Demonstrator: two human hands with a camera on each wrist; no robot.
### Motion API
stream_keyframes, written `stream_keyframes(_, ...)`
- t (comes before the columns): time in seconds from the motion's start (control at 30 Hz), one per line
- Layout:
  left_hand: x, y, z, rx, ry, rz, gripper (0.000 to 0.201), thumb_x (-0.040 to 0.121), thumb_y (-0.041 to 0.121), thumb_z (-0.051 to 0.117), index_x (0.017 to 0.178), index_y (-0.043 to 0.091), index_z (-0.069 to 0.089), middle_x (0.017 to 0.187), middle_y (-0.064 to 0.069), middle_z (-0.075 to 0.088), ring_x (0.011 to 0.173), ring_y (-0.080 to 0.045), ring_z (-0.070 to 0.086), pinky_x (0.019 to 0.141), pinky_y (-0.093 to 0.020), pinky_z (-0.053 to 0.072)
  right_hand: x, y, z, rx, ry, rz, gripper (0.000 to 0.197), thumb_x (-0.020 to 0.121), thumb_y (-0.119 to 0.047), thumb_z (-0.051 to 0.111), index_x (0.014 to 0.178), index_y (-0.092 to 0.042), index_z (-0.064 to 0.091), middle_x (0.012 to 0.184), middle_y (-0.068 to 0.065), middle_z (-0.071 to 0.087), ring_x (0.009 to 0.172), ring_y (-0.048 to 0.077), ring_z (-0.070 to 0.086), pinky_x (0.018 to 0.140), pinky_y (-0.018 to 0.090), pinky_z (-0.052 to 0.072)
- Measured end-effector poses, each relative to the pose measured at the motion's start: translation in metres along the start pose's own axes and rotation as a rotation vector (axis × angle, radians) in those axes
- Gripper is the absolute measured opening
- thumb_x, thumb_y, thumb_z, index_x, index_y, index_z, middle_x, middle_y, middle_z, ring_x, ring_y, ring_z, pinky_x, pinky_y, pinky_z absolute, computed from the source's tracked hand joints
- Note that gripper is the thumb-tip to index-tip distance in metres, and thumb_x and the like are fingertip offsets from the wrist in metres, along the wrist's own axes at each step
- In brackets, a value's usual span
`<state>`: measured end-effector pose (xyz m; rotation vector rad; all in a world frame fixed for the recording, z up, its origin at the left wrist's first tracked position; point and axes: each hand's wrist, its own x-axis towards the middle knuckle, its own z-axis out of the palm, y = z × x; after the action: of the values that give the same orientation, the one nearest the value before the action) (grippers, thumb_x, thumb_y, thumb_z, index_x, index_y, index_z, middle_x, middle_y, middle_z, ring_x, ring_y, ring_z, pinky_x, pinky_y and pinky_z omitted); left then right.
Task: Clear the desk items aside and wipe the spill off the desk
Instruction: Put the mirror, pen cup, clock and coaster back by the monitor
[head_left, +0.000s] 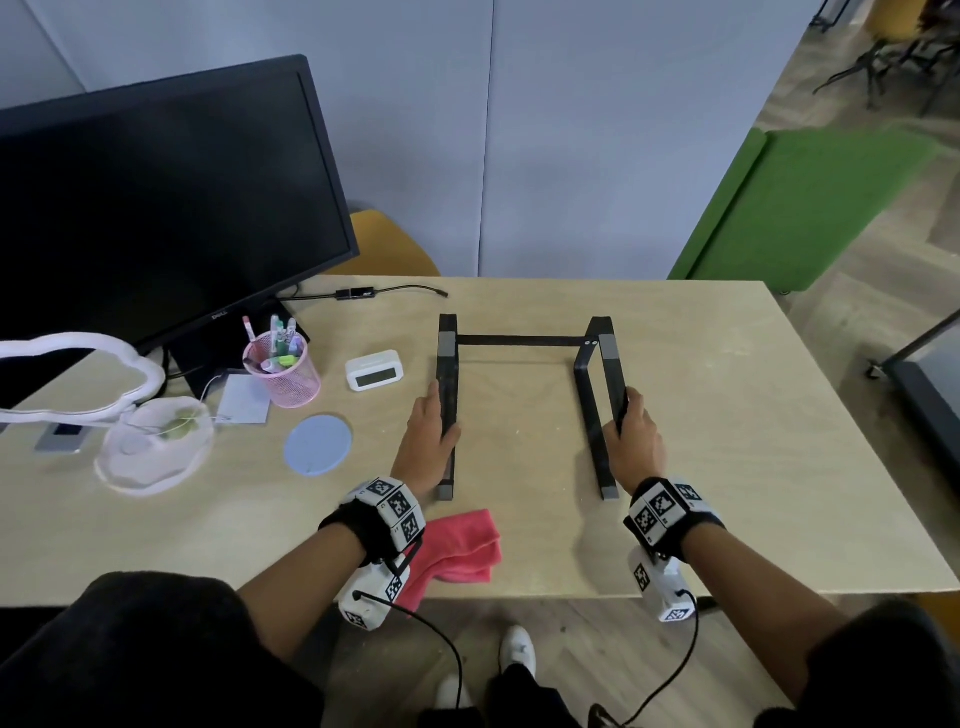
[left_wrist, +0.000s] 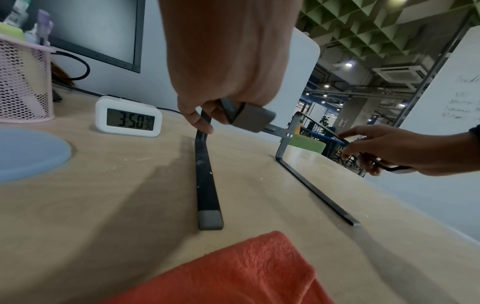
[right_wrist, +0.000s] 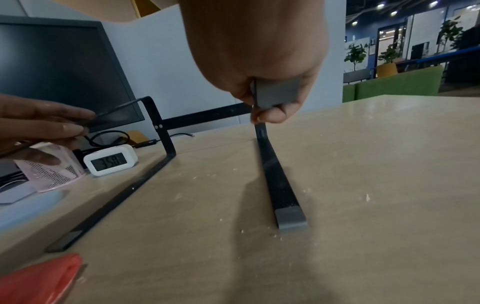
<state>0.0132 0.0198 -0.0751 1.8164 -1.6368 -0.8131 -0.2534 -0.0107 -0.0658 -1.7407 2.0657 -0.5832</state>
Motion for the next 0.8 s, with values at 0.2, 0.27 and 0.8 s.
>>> stream_keyframes(0.2, -0.012, -0.012, -0.009, -0.16, 0.058, 0.009, 0.047, 0.101, 0.032, 0.035, 0.144, 0.013, 0.029, 0.129, -0.007, 0.044, 0.116, -0.016, 0.047, 0.105, -0.036, 0.038, -0.01, -0.012, 0.005, -0.263, 0.053, -0.02, 0.059, 0.084, -0.015, 0.056, 0.136, -0.004, 0.031, 0.129, 0.019, 0.041, 0.118, 0.038, 0.042, 0.097, 0.053, 0.036)
stream_keyframes(0.27, -0.024, -0.025, -0.009, -0.197, 0.079, -0.042, 0.041, 0.102, 0.032, 0.031, 0.139, 0.015, 0.036, 0.125, -0.004, 0.045, 0.112, -0.013, 0.046, 0.103, -0.036, 0.04, -0.022, -0.02, 0.011, -0.282, 0.124, -0.161, 0.059, 0.08, -0.015, 0.059, 0.134, -0.005, 0.037, 0.133, 0.018, 0.039, 0.126, 0.037, 0.036, 0.111, 0.054, 0.021)
stream_keyframes(0.8, -0.1, -0.091, 0.002, 0.347, -0.295, -0.011, 0.029, 0.092, 0.041, 0.051, 0.113, 0.022, 0.058, 0.113, 0.002, 0.05, 0.107, -0.017, 0.044, 0.087, -0.035, 0.036, -0.101, -0.069, 0.109, -0.344, -0.612, -0.594, 0.044, 0.086, -0.023, 0.06, 0.127, -0.016, 0.047, 0.128, 0.006, 0.046, 0.118, 0.025, 0.042, 0.104, 0.044, 0.034)
